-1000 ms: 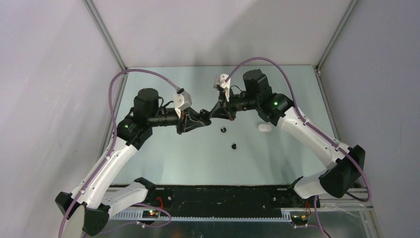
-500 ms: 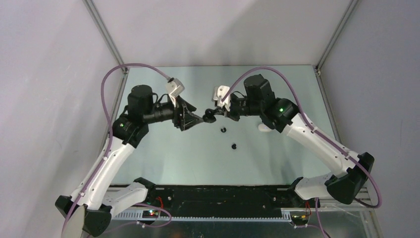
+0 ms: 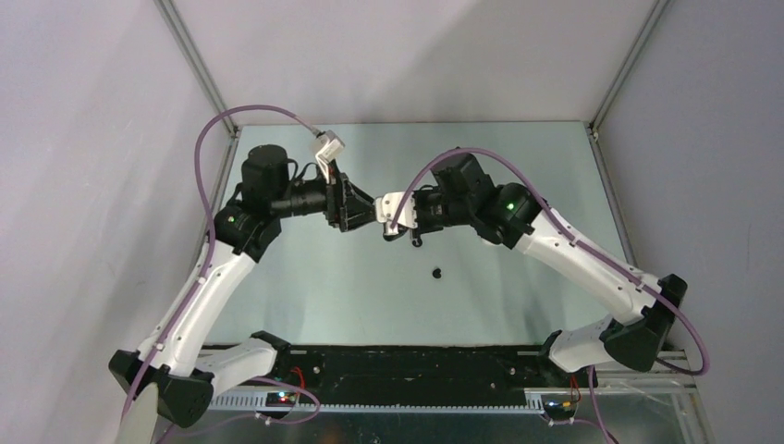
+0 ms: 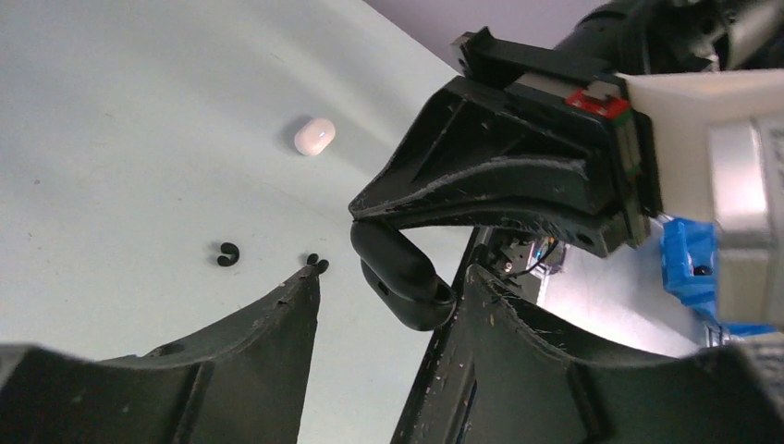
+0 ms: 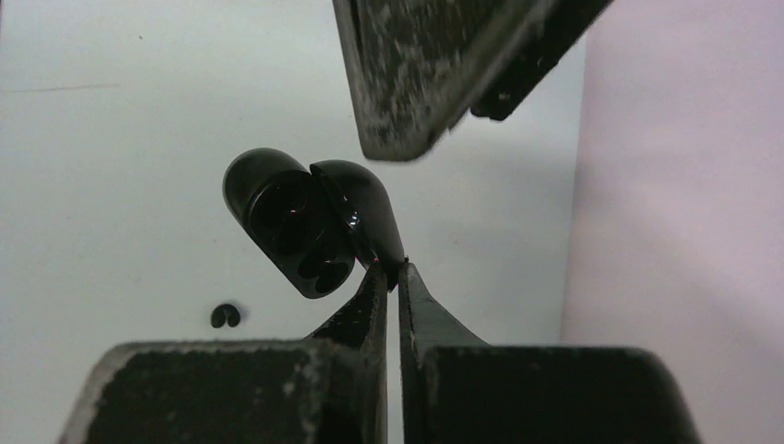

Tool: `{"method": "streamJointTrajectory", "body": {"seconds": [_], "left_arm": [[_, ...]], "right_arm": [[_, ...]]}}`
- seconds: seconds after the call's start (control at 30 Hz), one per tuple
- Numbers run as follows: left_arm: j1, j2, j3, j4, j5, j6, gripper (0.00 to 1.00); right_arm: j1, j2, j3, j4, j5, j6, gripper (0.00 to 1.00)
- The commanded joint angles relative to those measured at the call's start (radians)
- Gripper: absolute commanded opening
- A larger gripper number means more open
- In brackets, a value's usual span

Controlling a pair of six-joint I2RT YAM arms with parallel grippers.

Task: Insert the wireless bluetooth earbuds into the charging case
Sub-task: Pass from the right arm to the left

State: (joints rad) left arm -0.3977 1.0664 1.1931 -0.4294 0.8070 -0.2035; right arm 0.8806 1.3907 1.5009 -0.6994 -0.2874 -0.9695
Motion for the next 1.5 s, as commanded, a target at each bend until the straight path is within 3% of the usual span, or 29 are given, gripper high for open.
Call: {"method": "streamJointTrajectory", "body": {"seconds": [0.0,0.27,0.97,1.13,1.37,1.47], "left_arm": [[-0.001,0.009,0.022,0.012,-0.031,-0.053,0.61],[-0.028,0.064,0.030,0.007,-0.036,-0.072,0.52],[-0.089,0.145,0.048,-0.084,-0.095,-0.036,0.49],[-0.089,0.156,0.053,-0.107,-0.097,-0.030,0.43],[-0.089,0.188,0.070,-0.140,-0.088,-0.030,0.46],[-0.088,0.198,0.083,-0.148,-0.064,-0.031,0.53]], "right_arm": [[0.035,0.032,0.106,-0.076,0.085,-0.072,0.00],[0.082,0.052,0.124,-0.059,0.178,-0.096,0.00],[0.118,0.070,0.103,0.033,0.284,-0.131,0.00],[0.124,0.066,0.089,0.070,0.320,-0.138,0.00],[0.134,0.062,0.074,0.106,0.363,-0.162,0.00],[0.141,0.062,0.066,0.108,0.375,-0.176,0.00]]}}
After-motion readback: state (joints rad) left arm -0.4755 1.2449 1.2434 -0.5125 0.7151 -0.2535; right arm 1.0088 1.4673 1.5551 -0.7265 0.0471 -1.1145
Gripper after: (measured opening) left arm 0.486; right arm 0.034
